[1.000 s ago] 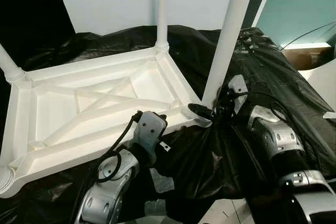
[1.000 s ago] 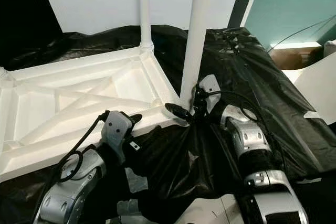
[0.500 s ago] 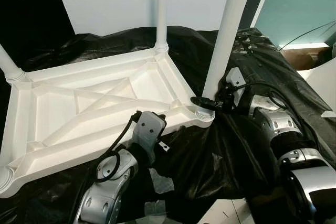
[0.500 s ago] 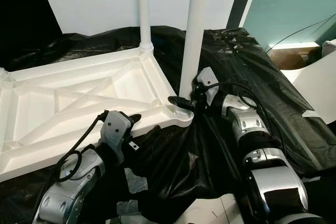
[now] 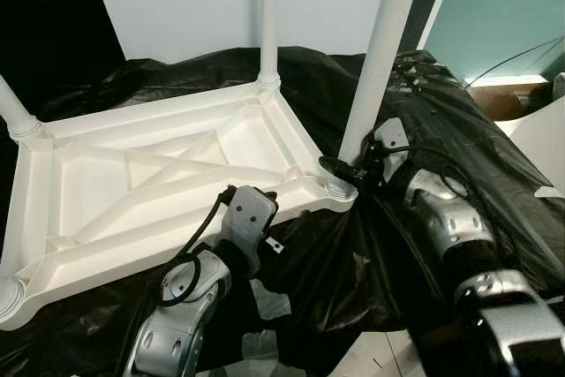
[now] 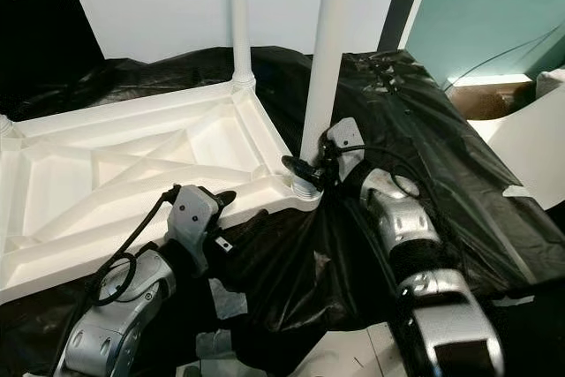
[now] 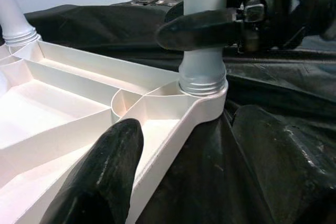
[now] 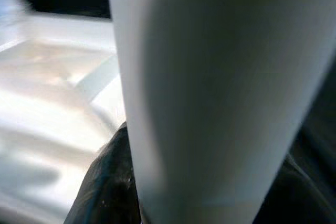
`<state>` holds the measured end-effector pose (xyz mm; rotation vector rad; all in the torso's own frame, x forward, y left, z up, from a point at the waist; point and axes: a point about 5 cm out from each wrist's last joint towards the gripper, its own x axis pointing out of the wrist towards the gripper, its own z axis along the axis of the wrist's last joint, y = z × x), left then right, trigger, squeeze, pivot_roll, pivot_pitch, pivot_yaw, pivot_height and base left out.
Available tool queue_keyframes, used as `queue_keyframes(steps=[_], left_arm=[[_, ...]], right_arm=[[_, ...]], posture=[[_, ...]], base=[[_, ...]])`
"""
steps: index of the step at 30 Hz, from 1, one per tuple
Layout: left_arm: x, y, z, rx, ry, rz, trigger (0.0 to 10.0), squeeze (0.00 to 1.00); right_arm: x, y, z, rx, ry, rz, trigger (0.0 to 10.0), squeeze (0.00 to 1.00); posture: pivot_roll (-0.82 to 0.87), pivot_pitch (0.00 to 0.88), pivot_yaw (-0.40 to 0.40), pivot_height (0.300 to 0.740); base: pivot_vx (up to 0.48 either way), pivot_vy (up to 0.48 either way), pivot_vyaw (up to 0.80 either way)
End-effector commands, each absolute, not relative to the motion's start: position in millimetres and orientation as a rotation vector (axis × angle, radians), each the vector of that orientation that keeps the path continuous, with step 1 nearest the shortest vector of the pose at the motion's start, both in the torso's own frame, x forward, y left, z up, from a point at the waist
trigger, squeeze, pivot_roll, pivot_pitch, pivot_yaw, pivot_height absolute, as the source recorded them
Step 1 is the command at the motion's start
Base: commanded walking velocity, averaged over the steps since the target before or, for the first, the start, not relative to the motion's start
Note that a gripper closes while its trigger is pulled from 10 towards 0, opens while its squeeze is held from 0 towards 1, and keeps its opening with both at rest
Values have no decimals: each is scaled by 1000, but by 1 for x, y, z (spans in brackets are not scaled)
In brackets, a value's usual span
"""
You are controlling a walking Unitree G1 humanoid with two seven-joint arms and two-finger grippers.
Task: Building children table
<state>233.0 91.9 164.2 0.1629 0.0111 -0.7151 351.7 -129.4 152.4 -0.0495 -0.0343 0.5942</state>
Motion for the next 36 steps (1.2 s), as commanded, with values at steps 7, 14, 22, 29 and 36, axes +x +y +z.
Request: queue_keyframes(steps=[7, 14, 22, 29, 36], left_arm=[[236, 93, 165, 176, 10, -679, 10000, 0], [234, 93, 165, 180, 13, -690, 10000, 0], [234, 96, 165, 184, 17, -689, 10000, 0], [235, 96, 166, 185, 12, -680, 10000, 0], [235, 97, 165, 187, 14, -679, 10000, 0]], right_arm=[[330, -116, 122, 37, 86, 241, 10000, 0], [320, -107, 125, 74, 69, 179, 10000, 0], [313, -100, 131, 63, 61, 186, 10000, 0], [317, -108, 141, 36, 2, 202, 10000, 1000], [315, -123, 150, 8, -58, 324, 10000, 1000]], posture=[[101, 63, -46, 740], [104, 69, -35, 740], [103, 72, -37, 740], [106, 63, -41, 740], [100, 59, -33, 740]], base=[[0, 0, 0], [0, 0, 0], [0, 0, 0], [0, 0, 0], [0, 0, 0]])
